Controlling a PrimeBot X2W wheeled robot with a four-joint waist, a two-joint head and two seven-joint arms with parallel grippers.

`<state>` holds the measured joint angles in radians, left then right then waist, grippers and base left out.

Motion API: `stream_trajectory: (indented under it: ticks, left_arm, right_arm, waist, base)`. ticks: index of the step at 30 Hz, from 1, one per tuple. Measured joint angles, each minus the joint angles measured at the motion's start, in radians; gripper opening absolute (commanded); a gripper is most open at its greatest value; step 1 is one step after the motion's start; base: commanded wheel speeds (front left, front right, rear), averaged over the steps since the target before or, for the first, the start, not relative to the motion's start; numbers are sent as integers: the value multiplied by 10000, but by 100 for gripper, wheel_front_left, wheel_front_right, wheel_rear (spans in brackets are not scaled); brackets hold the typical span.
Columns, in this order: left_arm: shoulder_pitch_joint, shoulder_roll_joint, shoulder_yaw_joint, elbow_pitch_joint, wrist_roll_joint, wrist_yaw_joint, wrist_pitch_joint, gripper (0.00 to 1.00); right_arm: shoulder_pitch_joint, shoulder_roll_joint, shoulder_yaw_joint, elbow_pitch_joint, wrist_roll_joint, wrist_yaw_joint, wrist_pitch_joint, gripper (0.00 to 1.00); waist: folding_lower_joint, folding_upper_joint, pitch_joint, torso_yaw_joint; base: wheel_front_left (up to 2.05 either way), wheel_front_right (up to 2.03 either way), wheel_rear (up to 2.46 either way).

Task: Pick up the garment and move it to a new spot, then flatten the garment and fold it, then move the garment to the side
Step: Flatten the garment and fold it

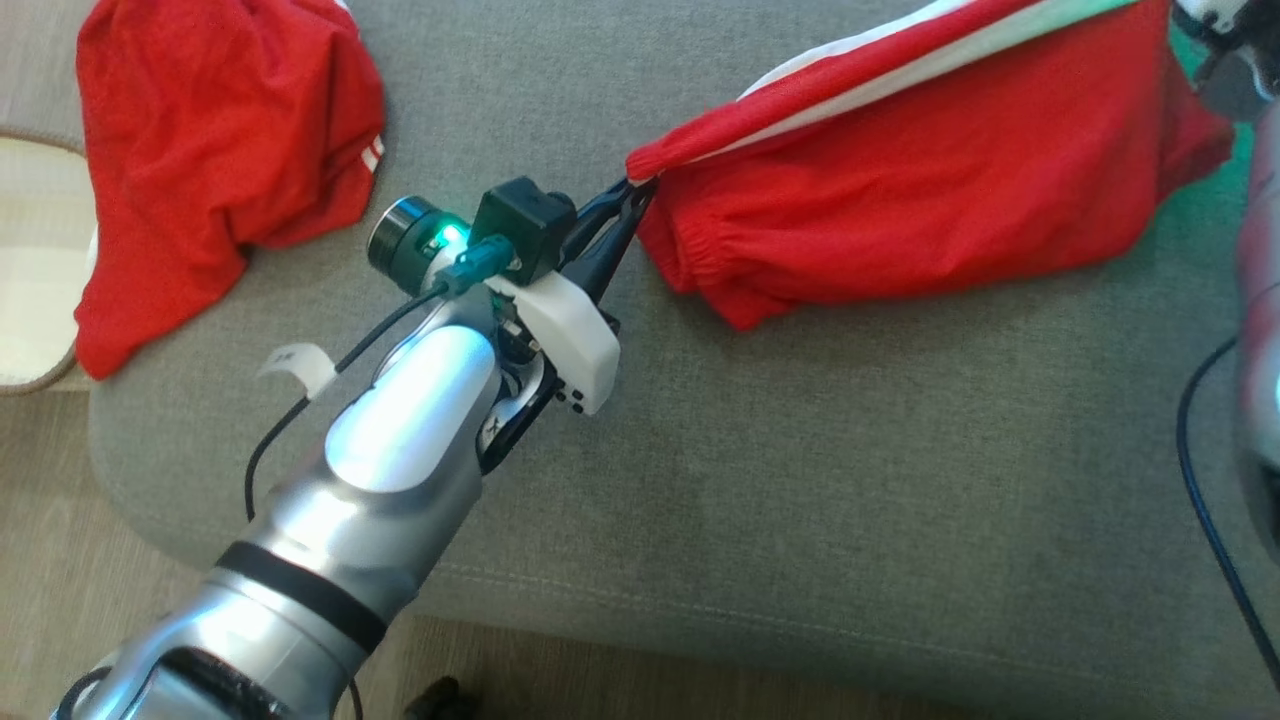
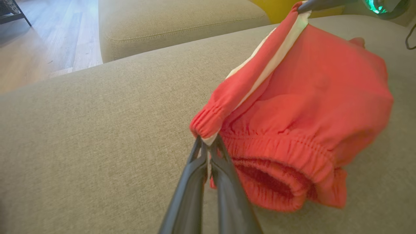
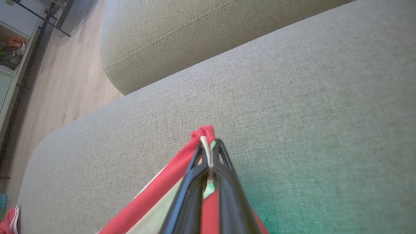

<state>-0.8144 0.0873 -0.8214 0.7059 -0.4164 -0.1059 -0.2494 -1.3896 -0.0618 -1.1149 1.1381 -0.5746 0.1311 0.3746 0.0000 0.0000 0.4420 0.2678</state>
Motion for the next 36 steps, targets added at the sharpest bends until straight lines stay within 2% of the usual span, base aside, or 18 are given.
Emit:
stream_trajectory:
  ticks: [2,3,4,5,6,7,8,14,19,24,25,32,36]
  left_arm:
    - [-89,-54,0,90,4,-6,0,0]
    - [-129,-75,2,117,13,-8,-2,0]
    - [-158,-96,2,130,15,-8,-2,14]
    - [-174,-117,6,150,17,-8,-2,14]
    - [-175,-140,33,163,17,-8,-2,42]
    - [-175,-155,73,165,17,-6,-2,93]
    - [-175,-178,132,173,17,2,-4,100]
    - [-128,-211,506,222,104,115,-4,100]
    - [133,-23,1049,-58,270,527,-4,100]
    - [915,445,1802,-972,552,1120,-4,100]
    - [915,445,1802,-972,552,1120,-4,100]
    - [2671,1045,2899,-2863,1131,2069,-35,100]
    - [3822,1189,3446,-3887,1342,2410,-35,100]
  right_arm:
    - [-146,0,-222,102,-207,0,-207,0]
    - [-195,2,-330,144,-280,0,-347,62]
    - [-223,4,-435,165,-349,0,-514,100]
    - [-239,6,-560,194,-405,0,-598,100]
    - [-241,6,-690,203,-474,0,-623,100]
    - [-239,4,-748,234,-546,0,-629,100]
    - [-238,4,-809,236,-606,0,-675,100]
    - [-114,4,-1475,59,-765,0,-1239,100]
    - [116,6,-1793,192,-771,-2,-1854,100]
    - [390,8,-1590,871,-771,0,-2725,100]
    - [390,8,-1590,871,-771,0,-2725,100]
    - [885,15,-165,1636,-633,0,-4704,100]
    - [1506,-6,2031,1651,512,0,-5062,100]
  waist:
    - [0,0,74,48]
    - [0,0,105,70]
    - [0,0,132,90]
    - [0,0,152,105]
    - [0,0,163,115]
    - [0,0,166,115]
    - [0,0,163,112]
    - [-1,0,-99,-1]
    - [-1,0,-538,-219]
    - [-1,0,-1147,-553]
    - [-1,0,-1147,-553]
    - [-2,0,-2186,-1182]
    - [-2,0,-2802,-1552]
  base:
    - [0,0,0]
    - [0,0,0]
    - [0,0,0]
    - [0,0,0]
    - [0,0,0]
    - [0,0,0]
    - [0,0,0]
    - [0,0,0]
    - [0,0,0]
    - [0,0,0]
    - [0,0,0]
    - [0,0,0]
    - [0,0,0]
